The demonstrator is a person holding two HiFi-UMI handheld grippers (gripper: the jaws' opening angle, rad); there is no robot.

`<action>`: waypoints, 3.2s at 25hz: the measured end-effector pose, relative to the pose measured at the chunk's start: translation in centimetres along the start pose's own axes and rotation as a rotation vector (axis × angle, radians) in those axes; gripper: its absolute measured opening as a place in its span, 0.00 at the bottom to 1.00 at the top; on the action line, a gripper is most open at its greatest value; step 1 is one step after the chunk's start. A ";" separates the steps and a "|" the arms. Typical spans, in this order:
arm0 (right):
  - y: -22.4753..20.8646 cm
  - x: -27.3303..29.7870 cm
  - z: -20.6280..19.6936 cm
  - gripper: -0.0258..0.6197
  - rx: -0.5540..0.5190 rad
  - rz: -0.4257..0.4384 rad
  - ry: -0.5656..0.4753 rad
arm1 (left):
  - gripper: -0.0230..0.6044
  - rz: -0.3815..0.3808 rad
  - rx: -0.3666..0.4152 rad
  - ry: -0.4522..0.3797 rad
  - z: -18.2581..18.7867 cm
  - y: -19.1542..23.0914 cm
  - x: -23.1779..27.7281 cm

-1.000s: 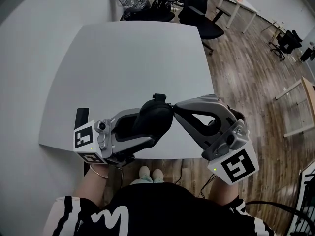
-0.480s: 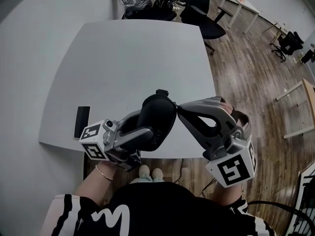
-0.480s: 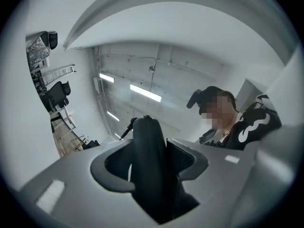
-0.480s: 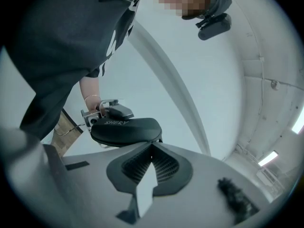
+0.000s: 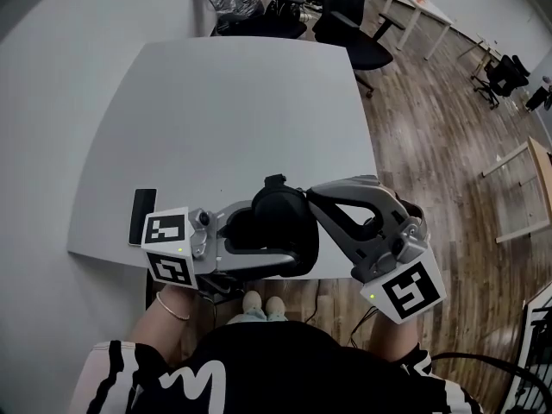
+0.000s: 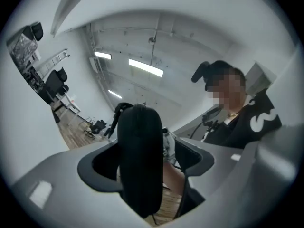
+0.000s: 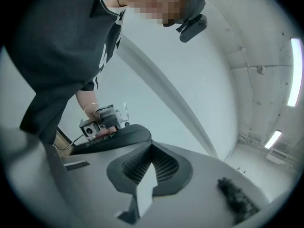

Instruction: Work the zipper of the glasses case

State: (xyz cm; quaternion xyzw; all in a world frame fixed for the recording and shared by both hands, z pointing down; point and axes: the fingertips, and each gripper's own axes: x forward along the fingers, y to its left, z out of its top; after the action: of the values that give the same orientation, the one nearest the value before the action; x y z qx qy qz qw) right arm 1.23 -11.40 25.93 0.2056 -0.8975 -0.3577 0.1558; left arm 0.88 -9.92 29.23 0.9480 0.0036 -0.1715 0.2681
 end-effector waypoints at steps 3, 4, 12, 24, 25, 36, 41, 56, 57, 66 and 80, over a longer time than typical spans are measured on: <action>-0.1 0.3 0.4 0.05 0.029 -0.022 -0.024 | 0.62 0.095 -0.026 0.005 1.1 1.4 0.7; -0.1 0.3 0.3 0.05 0.039 -0.037 -0.028 | 0.50 0.112 -0.038 -0.003 1.2 1.7 0.6; 1.0 -0.4 0.2 0.05 -0.146 0.010 0.073 | 0.47 0.117 -0.181 -0.158 1.7 1.3 -0.1; 5.4 -1.1 -5.5 0.05 0.107 0.054 0.126 | 0.47 0.325 -0.296 -0.434 6.0 7.3 -3.0; 5.6 -1.1 -5.7 0.05 0.132 0.045 0.116 | 0.47 0.339 -0.306 -0.446 5.9 7.6 -3.2; 12.0 2.1 -3.7 0.05 0.186 0.066 0.060 | 0.47 0.388 -0.283 -0.734 12.1 8.5 -7.4; 4.8 0.7 -2.7 0.12 0.187 -0.103 0.011 | 0.47 0.316 -0.296 -0.577 12.1 6.4 -5.7; 1.0 0.4 -0.7 0.06 0.092 -0.225 -0.067 | 0.47 0.177 -0.281 -0.529 13.5 3.5 -3.6; 0.9 0.5 -0.7 0.06 0.086 -0.224 -0.065 | 0.47 0.173 -0.283 -0.530 13.5 3.4 -3.6; 2.9 1.5 -1.8 0.05 -0.065 -0.193 0.100 | 0.47 0.330 -0.266 -0.721 13.5 4.9 -6.0; 5.2 0.8 -5.1 0.05 0.415 -0.141 0.041 | 0.47 0.399 -0.291 -0.495 8.6 8.8 -6.9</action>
State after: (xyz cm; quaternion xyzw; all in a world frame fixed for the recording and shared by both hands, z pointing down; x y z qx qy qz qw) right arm 1.35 -11.28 33.27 0.3026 -0.9319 -0.1712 0.1030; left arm -7.50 -21.27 29.08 0.8115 -0.2223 -0.3380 0.4216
